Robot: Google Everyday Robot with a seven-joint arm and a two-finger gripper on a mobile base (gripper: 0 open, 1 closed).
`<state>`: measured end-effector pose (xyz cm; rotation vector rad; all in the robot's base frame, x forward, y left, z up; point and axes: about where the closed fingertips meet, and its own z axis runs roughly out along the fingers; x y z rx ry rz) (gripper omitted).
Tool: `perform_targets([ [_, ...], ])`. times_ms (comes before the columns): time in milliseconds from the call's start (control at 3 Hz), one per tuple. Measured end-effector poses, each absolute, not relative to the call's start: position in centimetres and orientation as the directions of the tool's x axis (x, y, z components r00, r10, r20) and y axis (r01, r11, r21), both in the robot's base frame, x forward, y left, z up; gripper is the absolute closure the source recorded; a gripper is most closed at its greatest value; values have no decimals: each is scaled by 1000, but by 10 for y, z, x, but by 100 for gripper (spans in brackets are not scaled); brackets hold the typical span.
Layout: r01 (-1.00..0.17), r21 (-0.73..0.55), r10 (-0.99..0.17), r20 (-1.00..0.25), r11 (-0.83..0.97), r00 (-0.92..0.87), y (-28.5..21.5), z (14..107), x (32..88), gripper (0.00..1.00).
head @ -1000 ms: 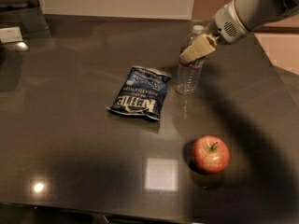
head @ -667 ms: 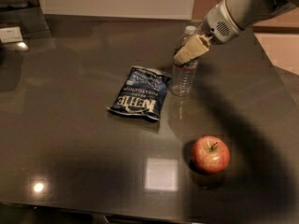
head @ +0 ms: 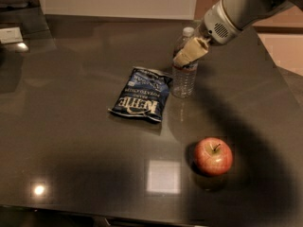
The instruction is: Move water bottle near blue chip bag
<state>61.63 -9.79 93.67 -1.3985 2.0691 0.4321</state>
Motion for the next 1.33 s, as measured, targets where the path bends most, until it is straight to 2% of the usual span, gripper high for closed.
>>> perform_targets([
  [667,-918,-60,-723,-637,391,-266,-97,937,616,13],
  [1000,-920,-58,-724,-636,389,-266,-95,936,617,0],
  [1333,-920,-58,-724,-636,388,-266,-95,935,617,0],
])
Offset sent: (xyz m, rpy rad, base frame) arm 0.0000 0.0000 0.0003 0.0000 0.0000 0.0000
